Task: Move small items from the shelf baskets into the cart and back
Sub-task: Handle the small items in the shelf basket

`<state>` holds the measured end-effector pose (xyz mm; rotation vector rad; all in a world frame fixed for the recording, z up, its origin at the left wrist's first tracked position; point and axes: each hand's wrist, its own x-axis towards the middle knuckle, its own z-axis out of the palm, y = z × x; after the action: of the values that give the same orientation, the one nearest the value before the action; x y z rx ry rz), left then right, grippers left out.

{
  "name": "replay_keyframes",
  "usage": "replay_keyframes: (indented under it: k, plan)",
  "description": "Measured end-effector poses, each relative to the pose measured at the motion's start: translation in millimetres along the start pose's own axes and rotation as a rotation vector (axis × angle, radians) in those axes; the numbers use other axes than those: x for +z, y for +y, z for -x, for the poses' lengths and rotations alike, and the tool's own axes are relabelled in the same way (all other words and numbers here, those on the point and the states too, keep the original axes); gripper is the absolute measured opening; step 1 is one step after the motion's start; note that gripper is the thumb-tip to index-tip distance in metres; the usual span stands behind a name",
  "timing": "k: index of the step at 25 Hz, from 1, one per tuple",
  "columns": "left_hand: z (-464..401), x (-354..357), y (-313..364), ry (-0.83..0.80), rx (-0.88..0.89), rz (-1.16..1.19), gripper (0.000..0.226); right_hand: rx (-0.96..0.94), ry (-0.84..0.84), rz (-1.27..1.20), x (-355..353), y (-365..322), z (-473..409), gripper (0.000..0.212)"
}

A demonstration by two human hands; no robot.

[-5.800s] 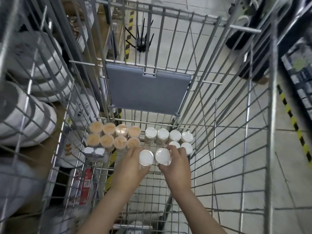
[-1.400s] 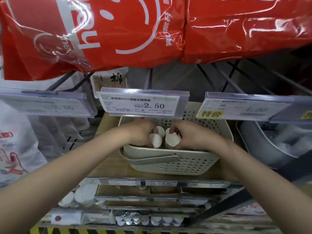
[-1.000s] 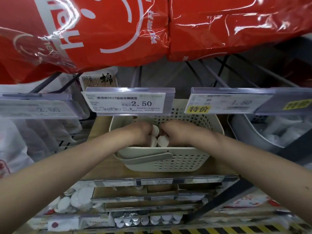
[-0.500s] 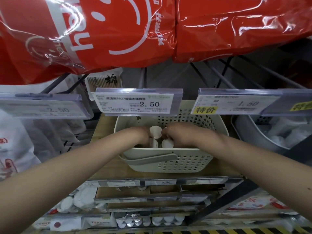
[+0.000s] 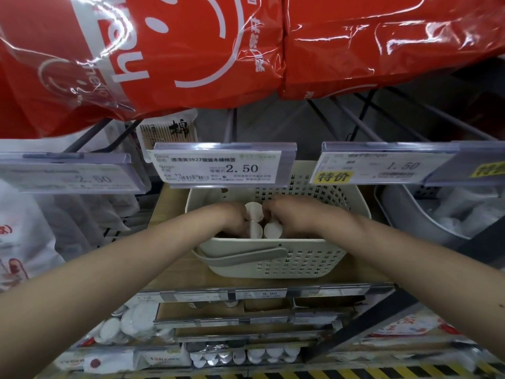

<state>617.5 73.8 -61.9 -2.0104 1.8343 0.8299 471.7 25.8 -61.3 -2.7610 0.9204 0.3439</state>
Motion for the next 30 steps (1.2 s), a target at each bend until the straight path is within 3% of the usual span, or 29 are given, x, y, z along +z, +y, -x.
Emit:
replay_keyframes:
  k: [3, 6, 10, 15, 19, 21, 25, 30]
  plan:
    - [2, -3, -4, 0.012, -0.035, 0.038, 0.033, 0.016, -0.01, -0.122, -4, 1, 5, 0.031]
    - [17, -8, -7, 0.195, -0.087, 0.012, 0.028, 0.066, 0.012, -0.132, -11, 3, 11, 0.04]
    - [47, -9, -12, 0.341, 0.046, 0.126, 0.032, 0.128, 0.109, -0.268, -22, 2, 33, 0.034]
    - [85, 0, -12, 0.615, 0.234, 0.218, 0.028, 0.127, 0.453, -0.427, -24, -15, 90, 0.023]
    - [114, 22, 16, 0.827, 0.372, 0.227, 0.036, 0.102, 0.761, -0.349, -1, -39, 161, 0.023]
    - [126, 36, 49, 0.889, 0.502, 0.187, 0.04, 0.178, 0.87, -0.296, 21, -39, 205, 0.026]
    - [125, 81, 135, 0.835, 0.88, 0.137, 0.037, 0.519, 0.899, -0.323, 83, -16, 295, 0.028]
    - [104, 149, 275, 0.531, 1.156, 0.087, 0.04, 0.929, 0.873, -0.504, 174, 16, 409, 0.018]
